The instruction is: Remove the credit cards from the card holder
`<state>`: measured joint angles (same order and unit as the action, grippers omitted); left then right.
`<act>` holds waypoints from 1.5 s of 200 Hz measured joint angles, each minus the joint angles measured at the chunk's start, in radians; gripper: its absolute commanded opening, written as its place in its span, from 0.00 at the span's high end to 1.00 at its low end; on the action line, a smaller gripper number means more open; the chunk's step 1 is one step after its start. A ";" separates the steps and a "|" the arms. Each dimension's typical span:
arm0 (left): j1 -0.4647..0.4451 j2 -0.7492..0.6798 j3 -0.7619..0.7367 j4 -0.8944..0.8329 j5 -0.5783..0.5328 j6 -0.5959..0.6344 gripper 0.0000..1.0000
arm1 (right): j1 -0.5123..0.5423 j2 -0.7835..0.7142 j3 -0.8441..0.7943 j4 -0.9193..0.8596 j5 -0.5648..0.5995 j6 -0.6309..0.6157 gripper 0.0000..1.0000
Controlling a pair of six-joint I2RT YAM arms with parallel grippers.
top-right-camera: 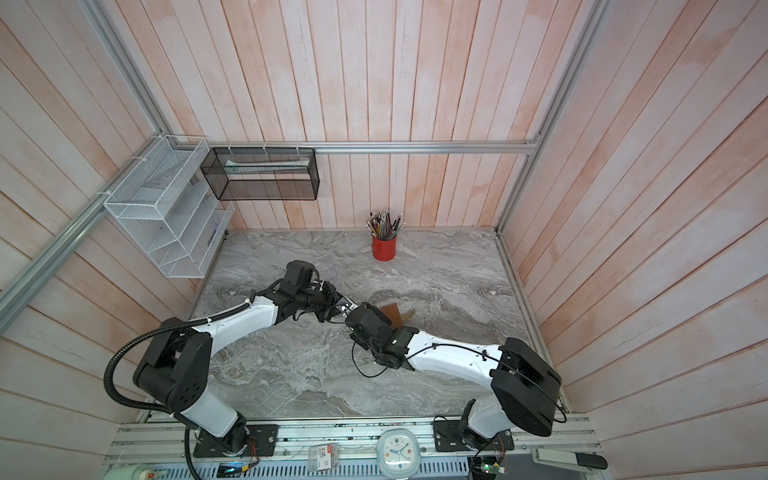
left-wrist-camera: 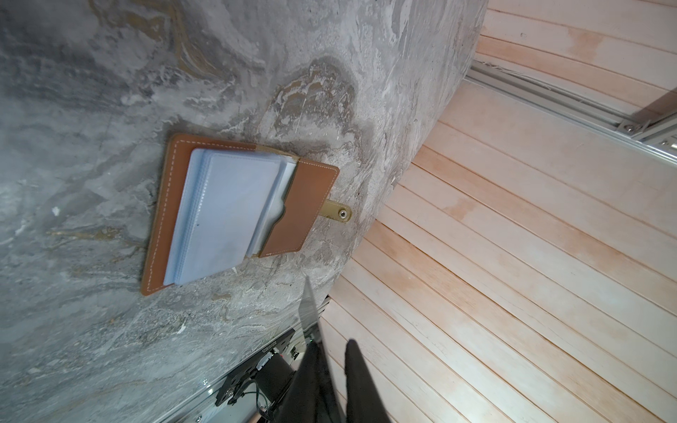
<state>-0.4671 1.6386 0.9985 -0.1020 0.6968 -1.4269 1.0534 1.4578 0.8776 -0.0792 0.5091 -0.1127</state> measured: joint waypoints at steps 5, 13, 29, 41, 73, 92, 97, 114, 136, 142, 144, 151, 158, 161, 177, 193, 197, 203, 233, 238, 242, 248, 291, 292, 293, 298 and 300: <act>0.001 0.000 0.000 -0.001 0.002 0.002 0.86 | 0.001 0.000 0.000 0.000 0.002 -0.001 1.00; 0.002 0.000 0.001 -0.004 0.004 0.006 0.86 | 0.002 0.000 0.000 0.001 0.005 -0.004 1.00; 0.002 0.001 0.004 -0.008 0.006 0.011 0.87 | 0.003 0.000 0.000 0.002 0.008 -0.008 0.99; 0.002 0.002 0.008 -0.012 0.006 0.018 0.91 | 0.005 0.000 -0.002 0.005 0.012 -0.012 0.92; 0.004 0.008 0.010 -0.021 0.006 0.037 0.95 | 0.005 0.001 -0.005 0.017 0.028 -0.019 0.75; 0.007 0.013 0.011 -0.027 0.007 0.048 0.96 | 0.005 0.001 -0.005 0.026 0.037 -0.015 0.67; 0.008 0.014 0.011 -0.029 0.008 0.048 0.98 | 0.005 0.001 -0.005 0.027 0.040 -0.016 0.64; 0.010 0.019 0.011 -0.031 0.011 0.056 1.00 | 0.005 -0.005 -0.008 0.033 0.047 -0.018 0.55; 0.015 0.024 0.011 -0.032 0.014 0.059 1.00 | 0.005 -0.036 -0.015 0.033 0.051 -0.014 0.41; 0.017 0.024 0.011 -0.032 0.014 0.059 1.00 | 0.005 -0.049 -0.017 0.032 0.051 -0.013 0.37; 0.018 0.024 0.011 -0.032 0.014 0.059 1.00 | 0.005 -0.054 -0.017 0.032 0.051 -0.008 0.35; 0.021 0.024 0.011 -0.032 0.014 0.059 1.00 | 0.005 -0.070 -0.021 0.034 0.052 -0.008 0.31; 0.025 0.024 0.011 -0.032 0.013 0.059 1.00 | 0.005 -0.091 -0.025 0.035 0.055 -0.005 0.26; 0.027 0.024 0.011 -0.032 0.013 0.059 1.00 | 0.005 -0.101 -0.029 0.036 0.057 -0.003 0.24; 0.040 0.021 0.011 -0.037 0.003 0.058 1.00 | 0.004 -0.147 -0.039 0.035 0.066 0.008 0.17; 0.057 0.003 0.011 -0.055 -0.026 0.056 1.00 | 0.002 -0.185 -0.047 0.034 0.069 0.029 0.09; 0.061 -0.004 0.011 -0.061 -0.032 0.055 1.00 | 0.000 -0.193 -0.048 0.034 0.069 0.031 0.07; 0.069 -0.021 0.011 -0.075 -0.052 0.053 1.00 | -0.004 -0.202 -0.049 0.034 0.066 0.039 0.06; 0.122 -0.133 0.011 -0.129 -0.164 0.019 1.00 | -0.040 -0.231 -0.049 0.033 0.041 0.093 0.05; 0.131 -0.153 0.011 -0.137 -0.183 0.010 1.00 | -0.047 -0.232 -0.049 0.033 0.035 0.103 0.05; 0.139 -0.168 0.011 -0.141 -0.200 0.000 1.00 | -0.053 -0.232 -0.049 0.032 0.027 0.111 0.05; 0.150 -0.190 0.011 -0.148 -0.225 -0.018 1.00 | -0.063 -0.232 -0.049 0.031 0.013 0.122 0.05; 0.184 -0.257 0.016 -0.277 -0.391 -0.163 1.00 | -0.136 -0.215 -0.040 -0.002 -0.089 0.196 0.02; 0.184 -0.257 0.016 -0.278 -0.393 -0.166 1.00 | -0.138 -0.213 -0.039 -0.003 -0.092 0.200 0.02; 0.184 -0.257 0.016 -0.284 -0.397 -0.172 1.00 | -0.139 -0.212 -0.038 -0.003 -0.095 0.201 0.02; 0.186 -0.257 0.016 -0.302 -0.412 -0.193 1.00 | -0.145 -0.208 -0.034 -0.006 -0.108 0.209 0.02; 0.186 -0.257 0.016 -0.309 -0.418 -0.204 1.00 | -0.147 -0.205 -0.032 -0.008 -0.115 0.214 0.02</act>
<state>-0.2813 1.3819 1.0145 -0.4114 0.2783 -1.6306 0.9062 1.2530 0.8459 -0.0868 0.3943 0.1013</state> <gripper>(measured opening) 0.047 0.980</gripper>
